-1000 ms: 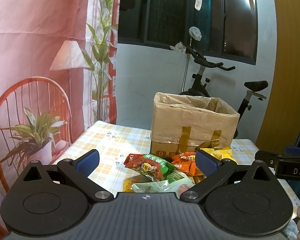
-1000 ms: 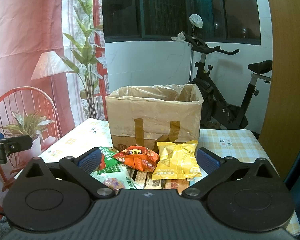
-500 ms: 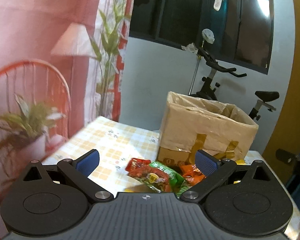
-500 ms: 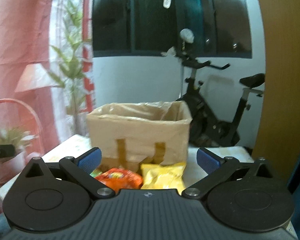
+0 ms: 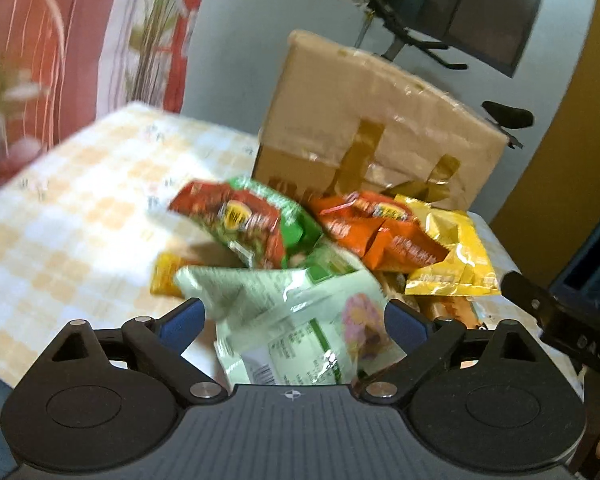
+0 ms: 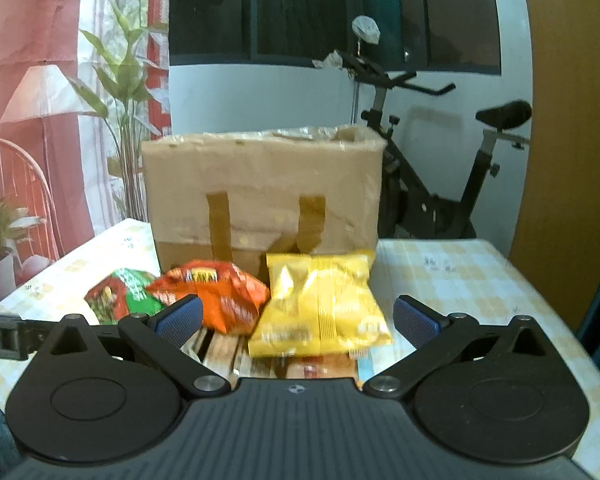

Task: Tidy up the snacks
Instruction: 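Lower the left tool onto the pale green chip bag and close it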

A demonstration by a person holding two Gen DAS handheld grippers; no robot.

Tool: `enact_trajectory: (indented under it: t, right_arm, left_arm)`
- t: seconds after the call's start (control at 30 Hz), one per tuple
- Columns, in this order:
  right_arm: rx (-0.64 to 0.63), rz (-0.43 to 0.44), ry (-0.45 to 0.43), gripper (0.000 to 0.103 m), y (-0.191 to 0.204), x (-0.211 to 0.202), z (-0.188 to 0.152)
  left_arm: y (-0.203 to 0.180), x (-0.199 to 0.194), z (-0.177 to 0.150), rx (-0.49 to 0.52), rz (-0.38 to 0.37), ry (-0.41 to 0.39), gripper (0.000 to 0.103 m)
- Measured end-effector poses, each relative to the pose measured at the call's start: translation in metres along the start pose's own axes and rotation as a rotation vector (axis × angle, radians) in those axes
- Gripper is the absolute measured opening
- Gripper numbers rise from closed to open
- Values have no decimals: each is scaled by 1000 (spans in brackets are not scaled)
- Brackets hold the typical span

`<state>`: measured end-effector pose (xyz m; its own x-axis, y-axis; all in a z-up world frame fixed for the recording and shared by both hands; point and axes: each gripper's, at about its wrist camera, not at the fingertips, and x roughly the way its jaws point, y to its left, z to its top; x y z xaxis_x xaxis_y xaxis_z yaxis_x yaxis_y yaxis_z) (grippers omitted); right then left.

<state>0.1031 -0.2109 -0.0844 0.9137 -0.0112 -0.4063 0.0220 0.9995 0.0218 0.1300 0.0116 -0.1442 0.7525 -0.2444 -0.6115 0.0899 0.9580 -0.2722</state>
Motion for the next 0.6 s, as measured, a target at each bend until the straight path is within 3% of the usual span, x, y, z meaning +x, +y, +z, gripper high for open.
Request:
enact_trajectory:
  t: [0.17,0.37,0.6]
  right_arm:
    - [28,8,12,103,-6,1,-10]
    - [55,13,31,103,-11,6,-14]
    - [76,14,64,103,-16,14,-21]
  left_arm:
    - [8,6,-3,-74,-14,1,98]
    - [16,26,-4,-169,-15,64,98]
    - [20,39,-6,-219,-39,76,99]
